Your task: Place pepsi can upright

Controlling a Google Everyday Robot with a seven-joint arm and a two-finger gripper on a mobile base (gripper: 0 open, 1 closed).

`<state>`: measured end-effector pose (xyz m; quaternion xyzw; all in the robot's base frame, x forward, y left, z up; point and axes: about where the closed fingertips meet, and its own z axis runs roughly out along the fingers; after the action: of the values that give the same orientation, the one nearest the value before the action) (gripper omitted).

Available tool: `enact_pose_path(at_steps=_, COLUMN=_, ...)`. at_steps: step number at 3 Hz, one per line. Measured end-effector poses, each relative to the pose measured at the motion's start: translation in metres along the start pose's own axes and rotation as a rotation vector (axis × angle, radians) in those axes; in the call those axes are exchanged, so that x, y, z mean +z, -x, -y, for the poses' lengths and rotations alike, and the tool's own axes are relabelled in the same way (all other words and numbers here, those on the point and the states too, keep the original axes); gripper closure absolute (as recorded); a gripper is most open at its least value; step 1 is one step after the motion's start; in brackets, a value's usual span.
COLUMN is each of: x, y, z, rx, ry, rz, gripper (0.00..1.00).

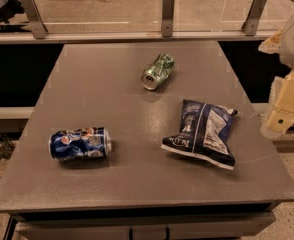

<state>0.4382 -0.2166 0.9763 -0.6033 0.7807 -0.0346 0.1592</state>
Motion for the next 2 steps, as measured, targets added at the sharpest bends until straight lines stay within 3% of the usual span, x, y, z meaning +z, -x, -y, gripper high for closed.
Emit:
enact_pose_path(at_steps=1, x=0.0, y=0.0, z=0.0, rx=0.0, ry=0.0, rz=0.0, gripper=0.0)
enact_pose_path(at_steps=2, x=0.007, y=0.025, z=0.001, rx=-0.051, ry=0.016, rz=0.028, gripper=0.0)
